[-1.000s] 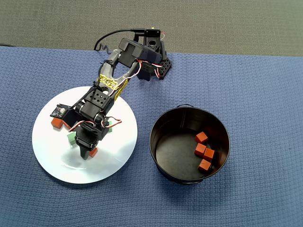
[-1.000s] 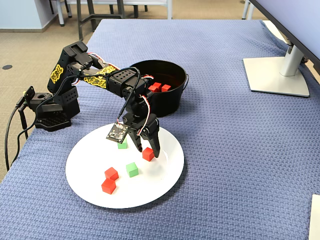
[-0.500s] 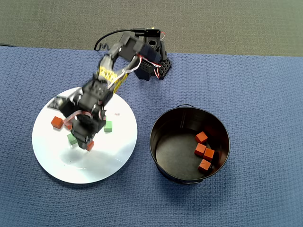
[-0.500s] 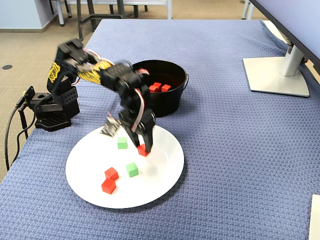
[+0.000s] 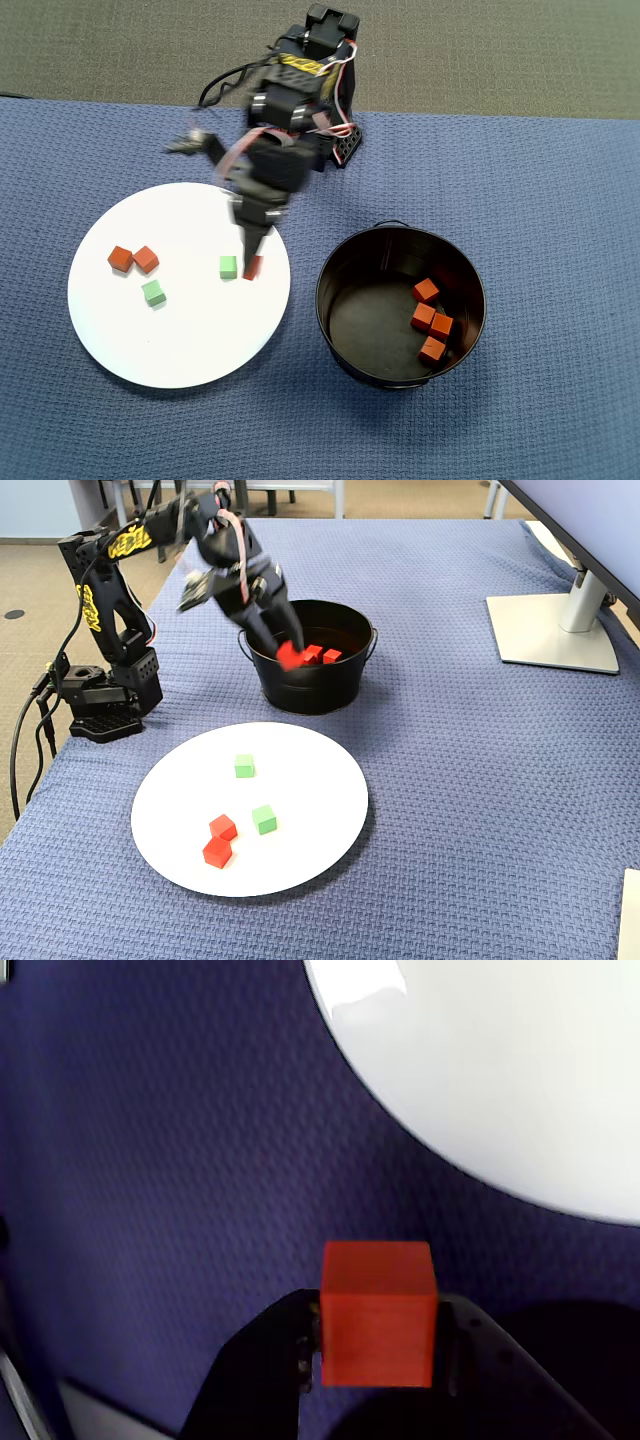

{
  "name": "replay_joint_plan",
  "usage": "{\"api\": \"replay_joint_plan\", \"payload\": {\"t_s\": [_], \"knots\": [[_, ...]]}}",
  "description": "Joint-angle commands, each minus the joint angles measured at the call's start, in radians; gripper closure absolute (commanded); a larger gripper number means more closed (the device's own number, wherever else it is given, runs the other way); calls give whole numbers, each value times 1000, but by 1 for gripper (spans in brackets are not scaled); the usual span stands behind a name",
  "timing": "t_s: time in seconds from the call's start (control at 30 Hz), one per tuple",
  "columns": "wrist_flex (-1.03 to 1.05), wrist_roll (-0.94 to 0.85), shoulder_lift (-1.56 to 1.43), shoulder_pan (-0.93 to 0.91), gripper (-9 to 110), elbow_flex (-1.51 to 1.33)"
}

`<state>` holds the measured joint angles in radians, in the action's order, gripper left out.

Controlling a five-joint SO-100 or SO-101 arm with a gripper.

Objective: Pick up the red cubes from the white plate and place them in the black recipient

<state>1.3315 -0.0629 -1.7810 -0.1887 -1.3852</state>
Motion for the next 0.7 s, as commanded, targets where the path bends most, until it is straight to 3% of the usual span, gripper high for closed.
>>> {"api": "replay_joint_plan", "payload": {"t_s": [0.0, 0.17, 0.2, 0.23, 0.27, 0.3, 0.43, 0.67], "knots": [[5, 0, -80, 215, 102, -41], [-46, -92, -86, 370, 102, -153], [-38, -140, -80, 393, 92, -164], [-17, -199, -64, 405, 69, -164], [3, -219, -48, 396, 56, -147], [18, -216, -29, 365, 53, -123], [57, -213, 23, 186, 51, -52], [-43, -431, 17, -147, 56, -141]]}}
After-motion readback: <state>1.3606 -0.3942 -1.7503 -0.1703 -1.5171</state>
